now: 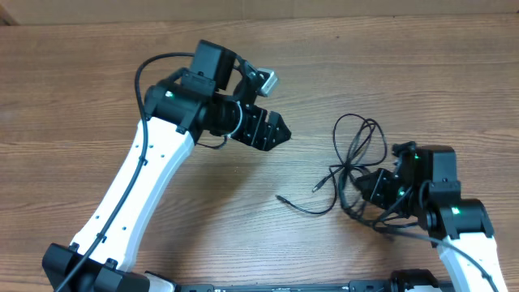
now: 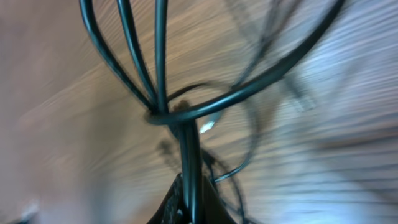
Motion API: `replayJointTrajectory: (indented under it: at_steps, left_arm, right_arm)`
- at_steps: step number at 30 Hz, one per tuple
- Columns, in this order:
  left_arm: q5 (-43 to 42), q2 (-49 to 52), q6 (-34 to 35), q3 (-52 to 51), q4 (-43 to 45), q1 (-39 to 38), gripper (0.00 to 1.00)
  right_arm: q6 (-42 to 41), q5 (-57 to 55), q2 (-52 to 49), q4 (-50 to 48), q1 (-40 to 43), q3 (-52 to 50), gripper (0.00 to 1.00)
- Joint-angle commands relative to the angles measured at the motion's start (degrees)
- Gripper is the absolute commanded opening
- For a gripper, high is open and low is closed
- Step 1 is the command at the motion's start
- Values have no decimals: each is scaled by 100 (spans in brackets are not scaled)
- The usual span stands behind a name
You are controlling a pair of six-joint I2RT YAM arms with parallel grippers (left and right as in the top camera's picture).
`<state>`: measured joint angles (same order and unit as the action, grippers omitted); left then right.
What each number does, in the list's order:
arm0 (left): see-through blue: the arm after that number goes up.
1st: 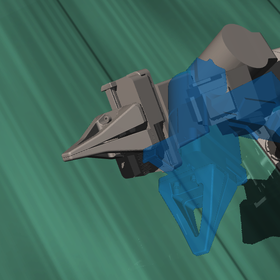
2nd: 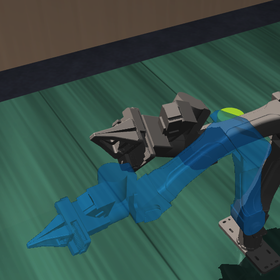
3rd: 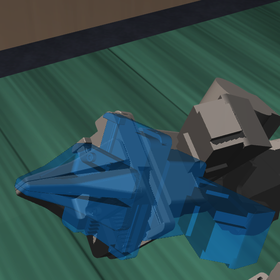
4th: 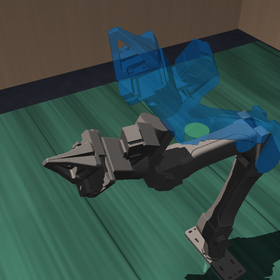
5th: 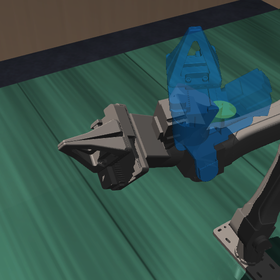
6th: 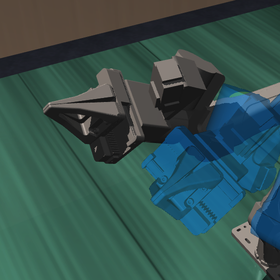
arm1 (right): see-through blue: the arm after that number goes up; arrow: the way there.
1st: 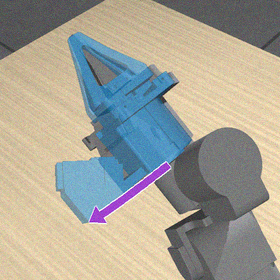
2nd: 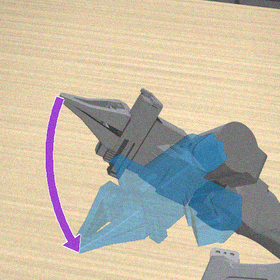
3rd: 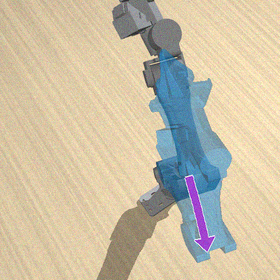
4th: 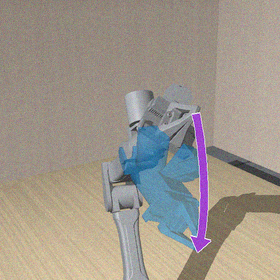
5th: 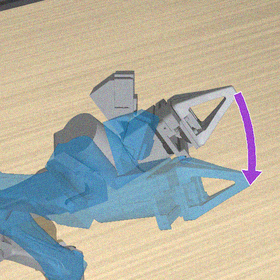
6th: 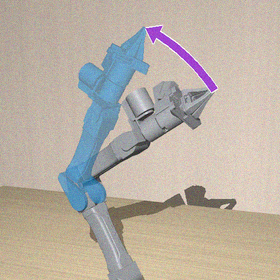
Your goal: Untangle cables
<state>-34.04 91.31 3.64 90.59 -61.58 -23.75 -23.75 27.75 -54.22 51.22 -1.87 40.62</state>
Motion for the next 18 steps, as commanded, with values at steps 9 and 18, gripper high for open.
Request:
replayJointTrajectory:
  at_steps: [9,18]
  left_arm:
    - [-442,-33,59,74,11,-605,74]
    - [-798,-33,-140,74,103,-667,74]
  right_arm:
    - [-31,3451,-750,-1718,2,188,4]
    - [-1237,3818,-752,-4124,2,188,4]
